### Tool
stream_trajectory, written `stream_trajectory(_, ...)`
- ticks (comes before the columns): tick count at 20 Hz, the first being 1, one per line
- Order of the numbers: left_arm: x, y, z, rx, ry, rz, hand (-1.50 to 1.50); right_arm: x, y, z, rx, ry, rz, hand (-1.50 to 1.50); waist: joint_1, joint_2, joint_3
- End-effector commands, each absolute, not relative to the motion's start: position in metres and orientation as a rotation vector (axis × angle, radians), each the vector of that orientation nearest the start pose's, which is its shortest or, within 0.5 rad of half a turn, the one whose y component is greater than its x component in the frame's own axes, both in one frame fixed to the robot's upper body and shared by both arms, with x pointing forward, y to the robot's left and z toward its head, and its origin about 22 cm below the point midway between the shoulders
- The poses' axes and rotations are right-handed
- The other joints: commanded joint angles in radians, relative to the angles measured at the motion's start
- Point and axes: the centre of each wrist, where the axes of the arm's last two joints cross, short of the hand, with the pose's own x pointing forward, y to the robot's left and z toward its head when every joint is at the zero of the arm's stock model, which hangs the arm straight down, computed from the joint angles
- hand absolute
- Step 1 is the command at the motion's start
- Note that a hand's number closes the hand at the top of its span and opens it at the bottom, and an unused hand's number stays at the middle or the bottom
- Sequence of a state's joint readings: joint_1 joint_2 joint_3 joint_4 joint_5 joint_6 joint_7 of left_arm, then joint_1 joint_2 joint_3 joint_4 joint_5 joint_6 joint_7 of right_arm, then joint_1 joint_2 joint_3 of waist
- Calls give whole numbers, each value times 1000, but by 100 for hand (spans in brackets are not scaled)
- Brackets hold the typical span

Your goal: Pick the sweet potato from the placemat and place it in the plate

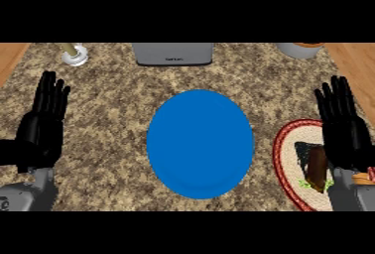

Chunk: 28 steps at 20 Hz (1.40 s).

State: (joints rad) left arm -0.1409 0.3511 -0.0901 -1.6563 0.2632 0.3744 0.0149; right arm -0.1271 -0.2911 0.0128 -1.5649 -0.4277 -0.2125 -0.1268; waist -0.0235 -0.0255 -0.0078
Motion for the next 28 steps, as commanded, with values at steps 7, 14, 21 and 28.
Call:
stream_trajectory(7, 277, 261, 70, 225, -1698, -134, 0, 270, -332, 10, -781, -1513, 355, -150, 68, 108, -53)
stream_trajectory(14, 287, 252, 50, 209, -1576, -226, 0, 251, -286, -67, -1159, -1246, 298, -150, 33, 40, 3)
stream_trajectory(21, 297, 253, 48, 225, -1559, -226, 0, 254, -276, -72, -1420, -1167, 558, -150, 14, 23, 0)
stream_trajectory(28, 292, 263, 41, 252, -1536, -227, 0, 299, -229, -8, -1526, -876, 659, -150, 3, 12, -3)
